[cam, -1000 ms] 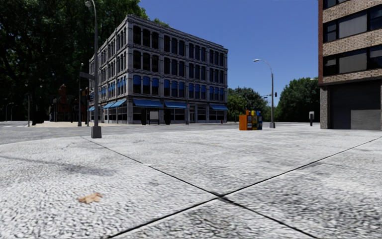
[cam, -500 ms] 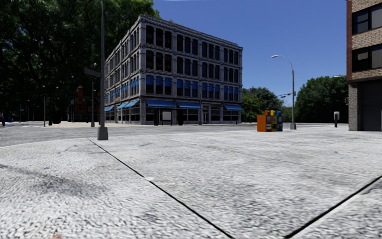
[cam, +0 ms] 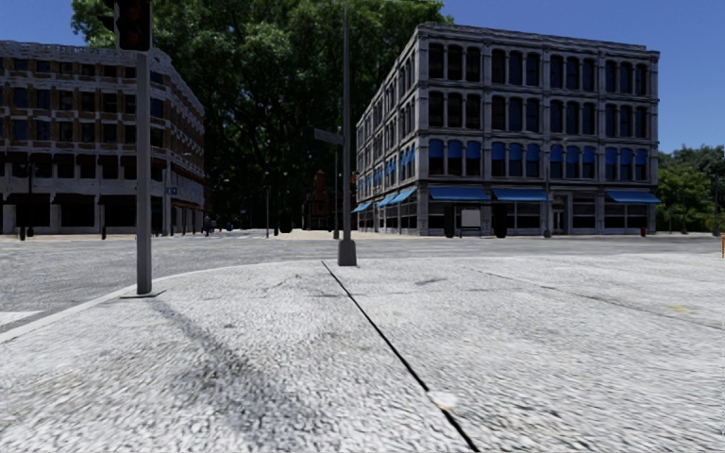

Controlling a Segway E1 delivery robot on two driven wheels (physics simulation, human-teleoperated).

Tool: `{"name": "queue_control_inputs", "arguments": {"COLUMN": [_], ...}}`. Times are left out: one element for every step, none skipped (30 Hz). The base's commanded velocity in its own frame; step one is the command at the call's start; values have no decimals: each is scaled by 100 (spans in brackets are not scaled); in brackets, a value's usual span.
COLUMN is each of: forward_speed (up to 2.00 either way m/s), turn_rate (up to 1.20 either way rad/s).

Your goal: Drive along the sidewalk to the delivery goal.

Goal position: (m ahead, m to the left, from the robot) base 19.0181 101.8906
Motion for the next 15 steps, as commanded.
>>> {"name": "queue_control_inputs", "arguments": {"forward_speed": [178,178,178,178,178,178,178,178,176,169,169,166,165,165,164], "turn_rate": [92,92,92,92,92,92,92,92,92,92,92,92,92,92,92]}}
